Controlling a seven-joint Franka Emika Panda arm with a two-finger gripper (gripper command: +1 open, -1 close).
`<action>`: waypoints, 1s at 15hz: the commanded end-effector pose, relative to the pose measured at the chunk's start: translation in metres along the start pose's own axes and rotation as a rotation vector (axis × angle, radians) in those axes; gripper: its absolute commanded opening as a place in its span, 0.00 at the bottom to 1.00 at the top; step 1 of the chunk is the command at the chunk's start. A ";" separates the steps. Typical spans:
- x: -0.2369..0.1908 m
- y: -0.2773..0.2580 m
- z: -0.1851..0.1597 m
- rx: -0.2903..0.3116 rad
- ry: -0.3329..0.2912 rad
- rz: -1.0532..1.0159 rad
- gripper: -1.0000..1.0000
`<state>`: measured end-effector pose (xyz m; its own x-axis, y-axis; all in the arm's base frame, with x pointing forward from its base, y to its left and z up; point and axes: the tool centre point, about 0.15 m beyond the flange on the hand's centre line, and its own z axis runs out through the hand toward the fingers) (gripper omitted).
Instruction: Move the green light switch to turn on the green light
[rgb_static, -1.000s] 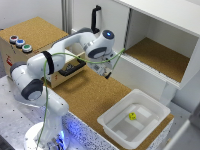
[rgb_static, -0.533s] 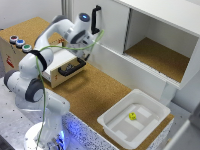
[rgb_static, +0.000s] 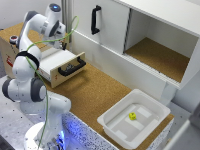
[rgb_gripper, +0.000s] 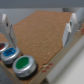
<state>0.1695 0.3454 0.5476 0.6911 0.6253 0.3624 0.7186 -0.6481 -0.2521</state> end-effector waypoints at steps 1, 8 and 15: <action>0.040 -0.065 0.033 -0.011 -0.198 -0.227 1.00; 0.027 -0.088 0.076 -0.115 -0.365 -0.510 0.00; 0.016 -0.062 0.105 -0.154 -0.411 -0.472 0.00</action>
<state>0.1291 0.4277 0.4853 0.2739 0.9492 0.1551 0.9617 -0.2722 -0.0326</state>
